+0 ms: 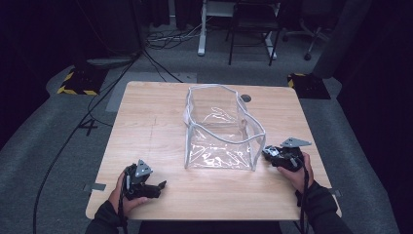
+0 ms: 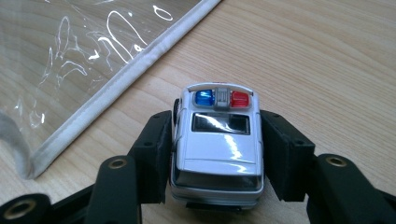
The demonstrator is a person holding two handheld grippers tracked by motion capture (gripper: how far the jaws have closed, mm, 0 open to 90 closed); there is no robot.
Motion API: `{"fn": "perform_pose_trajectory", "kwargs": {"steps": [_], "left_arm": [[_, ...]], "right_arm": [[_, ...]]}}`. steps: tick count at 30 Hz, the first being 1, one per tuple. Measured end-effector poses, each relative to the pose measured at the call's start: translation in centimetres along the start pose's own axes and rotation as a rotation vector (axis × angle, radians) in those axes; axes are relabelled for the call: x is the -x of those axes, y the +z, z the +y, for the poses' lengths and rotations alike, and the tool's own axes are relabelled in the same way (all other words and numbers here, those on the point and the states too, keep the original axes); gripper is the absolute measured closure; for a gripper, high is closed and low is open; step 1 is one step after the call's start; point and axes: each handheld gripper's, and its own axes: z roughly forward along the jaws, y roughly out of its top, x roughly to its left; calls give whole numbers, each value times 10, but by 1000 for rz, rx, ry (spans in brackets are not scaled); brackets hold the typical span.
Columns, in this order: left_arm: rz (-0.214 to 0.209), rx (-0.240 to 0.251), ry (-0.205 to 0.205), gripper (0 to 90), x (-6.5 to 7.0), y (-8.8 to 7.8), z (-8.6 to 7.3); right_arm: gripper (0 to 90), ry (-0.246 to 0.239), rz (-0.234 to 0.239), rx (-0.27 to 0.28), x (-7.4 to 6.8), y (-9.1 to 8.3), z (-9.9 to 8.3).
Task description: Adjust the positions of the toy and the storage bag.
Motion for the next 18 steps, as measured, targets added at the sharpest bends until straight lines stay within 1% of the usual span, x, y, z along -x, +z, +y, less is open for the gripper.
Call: {"fn": "perform_pose_trajectory", "kwargs": {"steps": [4, 7, 8, 9, 10, 11, 18], "left_arm": [[0, 0, -1, 124, 0, 0, 0], [-1, 0, -1, 124, 0, 0, 0], [-1, 1, -1, 124, 0, 0, 0], [-1, 1, -1, 124, 0, 0, 0], [0, 0, -1, 124, 0, 0, 0], [-1, 0, -1, 124, 0, 0, 0], [-5, -4, 1, 124, 0, 0, 0]], "right_arm": [[478, -15, -9, 5, -2, -3, -2], [479, -10, 3, 21, 0, -6, -5], [479, 3, 7, 26, 1, -7, -5], [479, 0, 9, 28, 2, -7, -6], [479, 9, 13, 30, 2, -8, -6], [479, -2, 10, 30, 3, -8, -6], [480, 1, 11, 25, 2, -7, -6]]}}
